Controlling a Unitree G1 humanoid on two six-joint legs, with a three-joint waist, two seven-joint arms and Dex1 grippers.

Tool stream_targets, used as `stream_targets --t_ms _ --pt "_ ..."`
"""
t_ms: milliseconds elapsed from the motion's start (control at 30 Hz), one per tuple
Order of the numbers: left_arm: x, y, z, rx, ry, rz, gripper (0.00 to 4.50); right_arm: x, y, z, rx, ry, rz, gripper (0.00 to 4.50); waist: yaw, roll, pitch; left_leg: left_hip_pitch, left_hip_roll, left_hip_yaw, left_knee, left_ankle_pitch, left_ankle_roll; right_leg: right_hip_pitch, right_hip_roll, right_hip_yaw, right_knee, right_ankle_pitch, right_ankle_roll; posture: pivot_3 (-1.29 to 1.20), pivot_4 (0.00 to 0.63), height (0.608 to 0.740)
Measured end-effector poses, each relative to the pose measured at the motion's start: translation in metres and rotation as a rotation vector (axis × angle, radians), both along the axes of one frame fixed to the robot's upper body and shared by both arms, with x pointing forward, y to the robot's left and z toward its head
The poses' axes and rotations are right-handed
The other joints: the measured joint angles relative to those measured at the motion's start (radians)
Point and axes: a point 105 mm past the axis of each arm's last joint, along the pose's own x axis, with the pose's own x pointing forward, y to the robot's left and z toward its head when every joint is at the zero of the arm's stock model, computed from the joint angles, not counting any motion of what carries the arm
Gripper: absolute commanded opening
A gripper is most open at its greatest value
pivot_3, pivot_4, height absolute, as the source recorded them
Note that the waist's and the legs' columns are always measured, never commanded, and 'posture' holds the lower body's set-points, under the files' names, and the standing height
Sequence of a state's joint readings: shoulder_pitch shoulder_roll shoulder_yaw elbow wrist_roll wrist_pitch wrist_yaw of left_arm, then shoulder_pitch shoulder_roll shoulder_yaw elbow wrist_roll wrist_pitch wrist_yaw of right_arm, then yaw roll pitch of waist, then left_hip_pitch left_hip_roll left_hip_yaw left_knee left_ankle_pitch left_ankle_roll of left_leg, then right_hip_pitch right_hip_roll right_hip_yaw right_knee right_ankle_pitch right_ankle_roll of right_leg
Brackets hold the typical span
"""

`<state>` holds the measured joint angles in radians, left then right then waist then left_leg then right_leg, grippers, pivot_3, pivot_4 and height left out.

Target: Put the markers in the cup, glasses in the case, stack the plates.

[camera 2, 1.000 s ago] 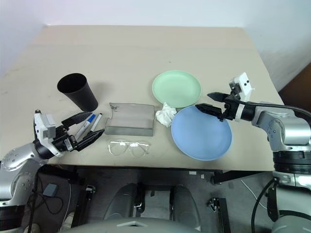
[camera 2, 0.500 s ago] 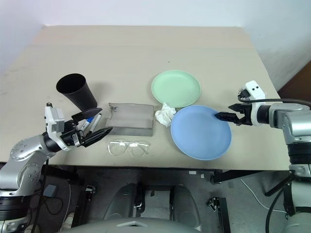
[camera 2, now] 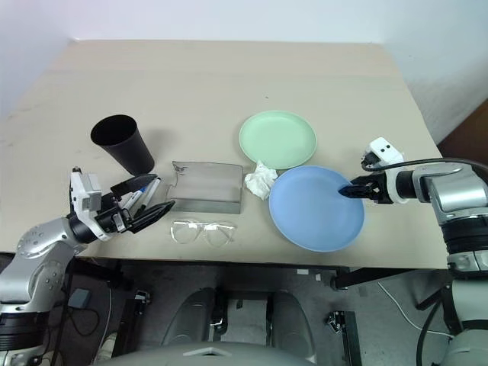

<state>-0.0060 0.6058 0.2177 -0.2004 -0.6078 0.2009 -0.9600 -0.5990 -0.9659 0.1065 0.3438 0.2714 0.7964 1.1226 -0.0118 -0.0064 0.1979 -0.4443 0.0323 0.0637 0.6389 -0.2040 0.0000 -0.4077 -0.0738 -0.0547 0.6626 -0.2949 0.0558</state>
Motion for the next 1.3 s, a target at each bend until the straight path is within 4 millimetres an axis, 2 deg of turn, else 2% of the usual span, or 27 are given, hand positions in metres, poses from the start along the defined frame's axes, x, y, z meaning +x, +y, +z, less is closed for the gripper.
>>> stream_targets --t_ms 100,367,600,767,833,967,1100,1233,1300 --pt "0.002 0.000 0.001 -0.013 -0.008 0.011 4.50 0.000 0.000 0.002 -0.007 -0.003 0.013 0.04 0.000 0.000 0.000 0.000 0.000 0.000 0.001 0.000 0.000 0.001 0.000 0.000 0.000 0.000 -0.001 0.00 0.150 0.711" --pt "0.011 -0.002 0.003 -0.032 -0.016 0.028 4.50 -0.008 -0.002 0.017 -0.003 0.006 0.059 0.01 0.002 0.000 0.000 -0.001 0.000 0.000 0.004 -0.001 0.002 0.001 -0.002 0.000 0.000 -0.001 -0.002 0.00 0.150 0.711" --pt "0.013 -0.005 0.002 -0.044 -0.015 0.022 4.50 -0.016 0.005 0.038 0.124 0.021 0.071 0.01 -0.001 0.000 0.000 -0.002 0.000 0.000 0.004 -0.002 0.002 0.000 -0.003 0.000 0.000 -0.001 -0.002 0.00 0.150 0.711" --pt "0.014 -0.006 0.003 -0.046 -0.018 0.017 4.50 0.005 0.019 0.086 0.213 -0.139 0.059 0.01 -0.007 0.002 0.000 -0.001 0.000 0.001 0.003 -0.003 0.000 -0.001 -0.004 0.000 0.001 0.000 -0.002 0.00 0.150 0.711" --pt "0.015 -0.007 0.002 -0.045 -0.018 0.017 4.50 0.015 0.025 0.086 0.243 -0.159 0.045 0.01 -0.006 0.001 0.000 -0.002 0.000 0.002 0.003 -0.003 0.000 -0.002 -0.004 0.000 0.000 0.000 -0.002 0.00 0.150 0.711" --pt "0.013 -0.005 -0.001 -0.042 -0.015 0.025 4.50 0.039 0.033 0.074 0.315 -0.120 -0.041 0.01 -0.005 0.002 0.001 -0.004 -0.001 0.005 0.004 -0.002 0.002 -0.004 -0.005 0.001 0.001 0.000 -0.001 0.00 0.150 0.711" --pt "0.010 -0.007 -0.009 -0.026 0.003 0.023 4.50 0.067 0.042 0.083 0.378 -0.096 -0.169 0.01 -0.008 0.002 0.001 -0.006 0.000 0.007 0.004 -0.002 0.002 -0.007 -0.005 0.002 0.002 0.001 -0.001 0.00 0.150 0.711" --pt "0.010 -0.008 -0.009 -0.029 -0.004 0.025 4.50 0.085 0.052 0.098 0.457 -0.110 -0.239 0.01 -0.004 0.002 0.001 -0.013 0.000 0.008 0.004 -0.002 0.003 -0.013 -0.005 0.002 0.002 0.002 0.001 0.00 0.150 0.711" --pt "0.011 -0.008 -0.009 -0.029 -0.005 0.029 4.50 0.093 0.053 0.098 0.456 -0.115 -0.285 0.01 -0.004 0.002 0.000 -0.018 0.000 0.009 0.006 -0.001 0.003 -0.017 -0.005 0.002 0.003 0.004 0.004 0.00 0.150 0.711"
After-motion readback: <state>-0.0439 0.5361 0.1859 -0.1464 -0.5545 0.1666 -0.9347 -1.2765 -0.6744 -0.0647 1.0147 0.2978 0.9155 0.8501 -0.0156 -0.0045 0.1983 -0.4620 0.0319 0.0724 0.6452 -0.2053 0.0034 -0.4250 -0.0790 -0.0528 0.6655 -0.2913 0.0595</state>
